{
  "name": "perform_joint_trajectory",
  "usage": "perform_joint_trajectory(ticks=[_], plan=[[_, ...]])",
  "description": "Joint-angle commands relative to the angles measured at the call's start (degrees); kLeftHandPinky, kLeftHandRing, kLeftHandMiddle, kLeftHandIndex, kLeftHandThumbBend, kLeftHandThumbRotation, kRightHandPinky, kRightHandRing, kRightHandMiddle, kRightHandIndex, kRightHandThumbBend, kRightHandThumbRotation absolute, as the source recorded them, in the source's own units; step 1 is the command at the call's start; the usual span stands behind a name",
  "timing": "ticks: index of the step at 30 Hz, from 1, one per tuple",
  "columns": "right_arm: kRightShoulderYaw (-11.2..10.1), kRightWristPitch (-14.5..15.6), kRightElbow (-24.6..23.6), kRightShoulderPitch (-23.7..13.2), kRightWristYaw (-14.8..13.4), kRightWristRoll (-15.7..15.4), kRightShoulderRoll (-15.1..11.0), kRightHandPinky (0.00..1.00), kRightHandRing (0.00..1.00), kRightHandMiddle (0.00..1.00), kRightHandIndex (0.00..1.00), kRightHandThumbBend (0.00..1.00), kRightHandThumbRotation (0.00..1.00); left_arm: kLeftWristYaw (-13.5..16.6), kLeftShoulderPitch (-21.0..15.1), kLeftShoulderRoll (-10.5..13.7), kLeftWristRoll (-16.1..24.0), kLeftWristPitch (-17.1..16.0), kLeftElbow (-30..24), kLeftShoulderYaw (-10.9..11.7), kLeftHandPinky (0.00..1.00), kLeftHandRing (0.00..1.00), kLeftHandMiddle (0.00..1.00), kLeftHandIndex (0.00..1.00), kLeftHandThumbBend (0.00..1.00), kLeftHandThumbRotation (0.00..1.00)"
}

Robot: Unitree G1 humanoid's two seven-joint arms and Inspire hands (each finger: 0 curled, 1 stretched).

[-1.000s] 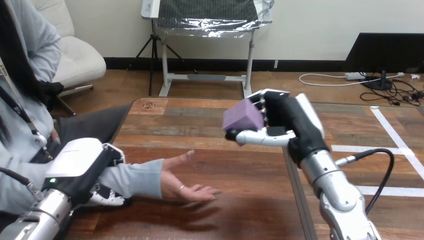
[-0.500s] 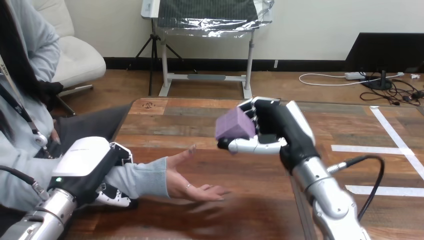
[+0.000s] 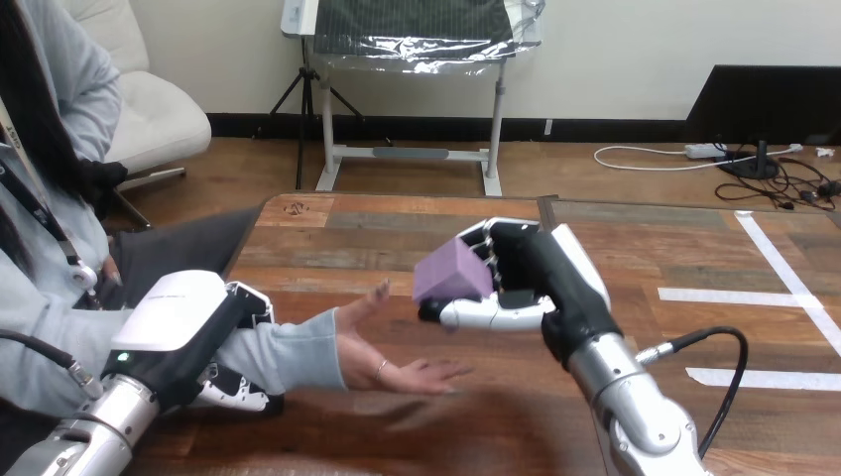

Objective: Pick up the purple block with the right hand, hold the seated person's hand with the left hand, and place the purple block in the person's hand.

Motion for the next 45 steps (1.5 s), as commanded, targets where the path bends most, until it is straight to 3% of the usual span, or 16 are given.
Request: perform_joint_trajectory(ticks=[1,14,23,45], plan=[[0.49,-0.53,-4.20,-1.64,-0.36,-0.22,0.89,0.29,0.34,0.42,0.47,0.84,0.00,0.35,-2.73,-0.81,-2.07,-1.13,-5.82,1.76,0.17,0.22,0.28,0.29,0.85,0.00],[2.28,0.00,-6.51,0.44,0.54,-0.66,1.71,0.29,0.34,0.41,0.47,0.85,0.00,-1.79,-2.20,-0.87,-3.63,-0.85,-9.52,2.78,0.17,0.22,0.28,0.30,0.86,0.00],[3.93,0.13,-9.01,2.37,-0.36,-2.64,2.13,0.28,0.32,0.39,0.47,0.85,0.00,-3.04,-2.23,-0.99,-4.34,-0.35,-11.06,3.09,0.16,0.22,0.28,0.29,0.85,0.01],[6.40,2.01,-12.88,5.02,-1.04,-5.21,3.25,0.27,0.31,0.38,0.46,0.87,0.00,-3.81,-2.72,-2.17,-4.53,0.35,-12.34,3.34,0.16,0.21,0.27,0.28,0.88,0.02]])
